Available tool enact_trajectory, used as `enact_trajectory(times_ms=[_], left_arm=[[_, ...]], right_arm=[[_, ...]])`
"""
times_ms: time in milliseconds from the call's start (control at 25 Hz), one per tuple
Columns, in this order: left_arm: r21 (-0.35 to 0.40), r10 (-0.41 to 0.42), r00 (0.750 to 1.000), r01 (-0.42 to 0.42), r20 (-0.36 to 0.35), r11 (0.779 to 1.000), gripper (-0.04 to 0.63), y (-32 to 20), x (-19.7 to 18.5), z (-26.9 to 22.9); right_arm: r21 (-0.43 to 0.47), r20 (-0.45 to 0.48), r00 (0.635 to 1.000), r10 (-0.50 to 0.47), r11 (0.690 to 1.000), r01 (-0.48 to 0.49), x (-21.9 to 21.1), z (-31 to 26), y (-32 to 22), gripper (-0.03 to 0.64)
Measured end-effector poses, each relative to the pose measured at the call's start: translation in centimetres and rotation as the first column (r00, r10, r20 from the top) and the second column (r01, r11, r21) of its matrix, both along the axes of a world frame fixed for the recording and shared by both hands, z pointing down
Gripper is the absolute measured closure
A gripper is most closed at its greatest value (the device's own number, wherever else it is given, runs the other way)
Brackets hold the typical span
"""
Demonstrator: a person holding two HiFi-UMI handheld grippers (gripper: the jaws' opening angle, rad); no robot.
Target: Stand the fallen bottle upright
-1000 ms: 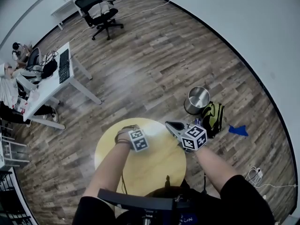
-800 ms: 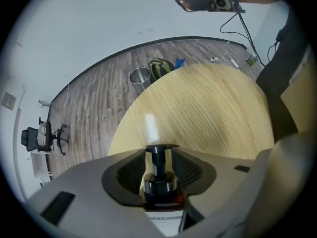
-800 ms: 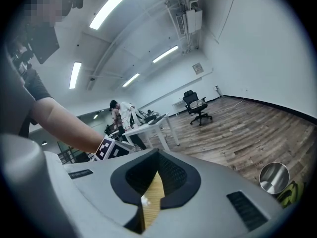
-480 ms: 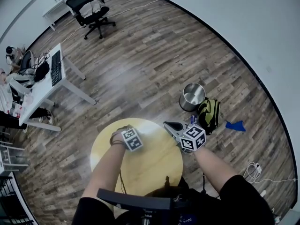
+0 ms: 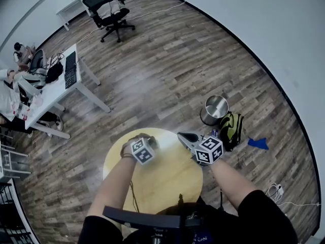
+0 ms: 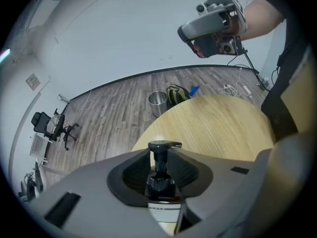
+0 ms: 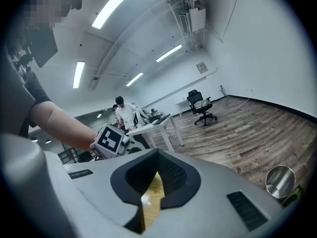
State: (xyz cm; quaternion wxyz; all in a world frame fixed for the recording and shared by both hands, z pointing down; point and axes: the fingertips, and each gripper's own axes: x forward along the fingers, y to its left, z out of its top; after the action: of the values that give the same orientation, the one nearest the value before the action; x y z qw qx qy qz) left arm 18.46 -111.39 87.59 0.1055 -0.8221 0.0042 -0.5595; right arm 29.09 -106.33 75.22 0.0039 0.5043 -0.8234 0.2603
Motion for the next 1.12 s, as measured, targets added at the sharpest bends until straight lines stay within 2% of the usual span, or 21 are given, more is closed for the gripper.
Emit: enact_trajectory(times_ms=[200, 560, 1000, 1120], left_arm=[[-0.018, -0.089, 0.992, 0.088, -0.090, 0.996, 0.460, -1.5, -1.9, -2.9], [-0.042, -0.189, 0.963, 0.185, -0.191, 0.982, 0.466, -2.2, -6.6, -4.9], [-0.069, -0.244, 0.938, 0.234, -0.246, 0.970, 0.481, -2.6, -13.2, -4.9], [-0.083, -0.279, 0.932, 0.267, -0.230, 0.960, 0.533, -2.6, -15.4, -3.7]], right_arm=[[0.010, -0.002, 1.000, -0.025, 1.000, 0.025, -2.4, -1.0, -0.9, 0.597], [0.018, -0.006, 0.997, -0.071, 0.997, 0.071, -6.8, -1.6, -1.9, 0.597], [0.010, -0.016, 0.993, -0.119, 0.993, 0.119, -12.4, -1.5, -3.2, 0.597], [0.004, -0.021, 0.992, -0.126, 0.992, 0.127, -13.4, -1.4, -3.4, 0.597]])
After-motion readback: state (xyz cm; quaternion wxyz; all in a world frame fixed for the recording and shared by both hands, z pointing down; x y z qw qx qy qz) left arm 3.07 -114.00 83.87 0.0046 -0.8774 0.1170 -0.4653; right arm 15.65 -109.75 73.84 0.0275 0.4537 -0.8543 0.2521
